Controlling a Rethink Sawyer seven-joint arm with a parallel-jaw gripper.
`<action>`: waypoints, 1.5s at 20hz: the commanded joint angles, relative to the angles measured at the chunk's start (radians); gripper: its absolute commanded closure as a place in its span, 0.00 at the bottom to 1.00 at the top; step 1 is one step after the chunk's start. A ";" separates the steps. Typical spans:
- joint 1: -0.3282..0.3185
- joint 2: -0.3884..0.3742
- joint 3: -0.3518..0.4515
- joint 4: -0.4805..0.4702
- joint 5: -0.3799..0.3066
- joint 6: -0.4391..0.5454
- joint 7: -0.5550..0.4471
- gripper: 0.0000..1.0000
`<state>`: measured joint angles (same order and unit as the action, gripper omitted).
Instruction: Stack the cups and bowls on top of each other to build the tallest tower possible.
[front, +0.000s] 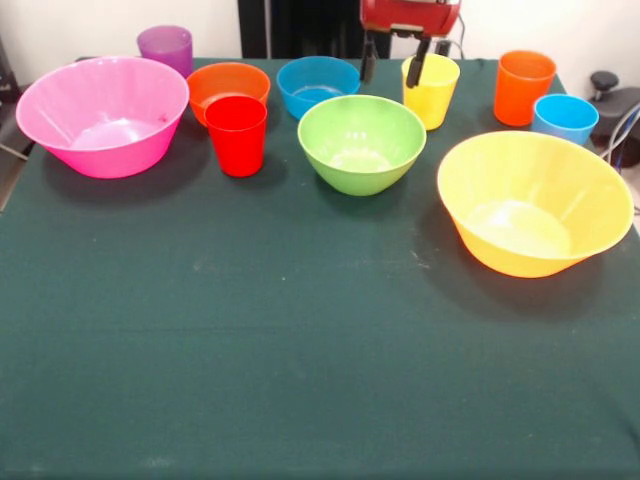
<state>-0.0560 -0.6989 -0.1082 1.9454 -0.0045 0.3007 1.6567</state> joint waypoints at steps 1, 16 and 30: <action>-0.016 0.052 0.075 -0.066 -0.020 -0.045 0.112 0.00; -0.010 0.078 0.073 -0.076 -0.037 -0.091 0.109 0.00; -0.003 0.074 0.081 -0.063 -0.021 -0.100 0.120 0.00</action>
<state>-0.0576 -0.6471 -0.1167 1.9219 -0.0045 0.2453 1.6567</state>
